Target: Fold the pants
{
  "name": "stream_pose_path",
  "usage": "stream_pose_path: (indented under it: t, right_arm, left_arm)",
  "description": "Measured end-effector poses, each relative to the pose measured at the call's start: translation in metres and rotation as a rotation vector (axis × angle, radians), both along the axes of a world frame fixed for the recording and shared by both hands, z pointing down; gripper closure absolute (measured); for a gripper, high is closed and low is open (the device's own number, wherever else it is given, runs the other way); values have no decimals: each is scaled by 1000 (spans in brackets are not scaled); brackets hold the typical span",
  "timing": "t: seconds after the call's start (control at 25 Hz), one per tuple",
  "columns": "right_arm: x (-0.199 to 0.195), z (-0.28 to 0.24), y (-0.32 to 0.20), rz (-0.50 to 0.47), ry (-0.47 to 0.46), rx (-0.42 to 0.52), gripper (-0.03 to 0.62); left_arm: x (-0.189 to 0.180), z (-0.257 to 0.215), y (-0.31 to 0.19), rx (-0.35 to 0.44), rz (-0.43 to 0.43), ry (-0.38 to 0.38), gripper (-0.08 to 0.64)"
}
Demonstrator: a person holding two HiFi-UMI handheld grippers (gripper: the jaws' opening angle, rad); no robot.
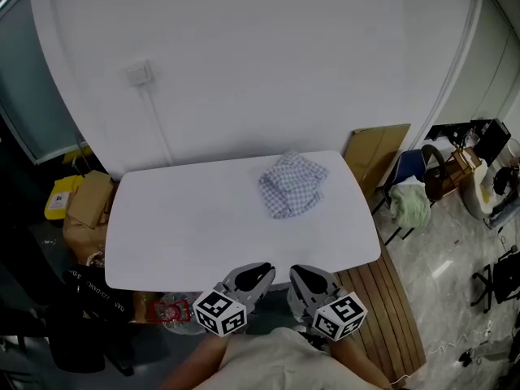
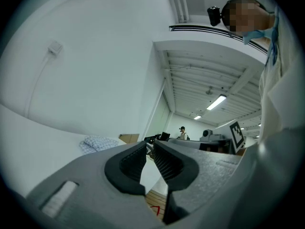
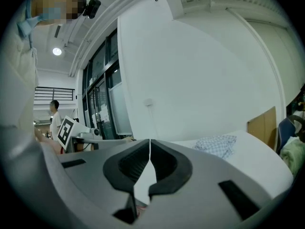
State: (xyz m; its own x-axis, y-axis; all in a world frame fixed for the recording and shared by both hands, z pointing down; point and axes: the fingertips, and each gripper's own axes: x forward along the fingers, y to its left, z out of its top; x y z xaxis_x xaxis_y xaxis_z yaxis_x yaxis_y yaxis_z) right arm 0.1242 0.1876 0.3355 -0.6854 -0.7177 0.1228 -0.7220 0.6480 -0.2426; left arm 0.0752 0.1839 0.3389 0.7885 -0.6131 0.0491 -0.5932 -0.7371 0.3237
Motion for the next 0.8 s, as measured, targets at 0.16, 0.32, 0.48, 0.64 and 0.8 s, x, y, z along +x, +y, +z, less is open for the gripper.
stream_pose_path:
  t: [0.16, 0.32, 0.48, 0.64, 0.8]
  right_arm:
    - [-30, 2, -28, 2, -1, -19, 574]
    - [-62, 7, -58, 4, 10, -33, 574]
    - [-89, 9, -88, 14, 10, -35, 574]
    - [-105, 15, -112, 48, 17, -35, 574]
    - [-102, 23, -125, 98, 35, -58, 574]
  left_arm:
    - [-29, 3, -29, -19, 2, 5, 508]
    - [-60, 5, -61, -26, 9, 7, 508]
    - [-90, 4, -93, -20, 8, 11, 508]
    - [-109, 12, -120, -30, 21, 24, 508]
    - [-106, 27, -131, -69, 67, 33, 508]
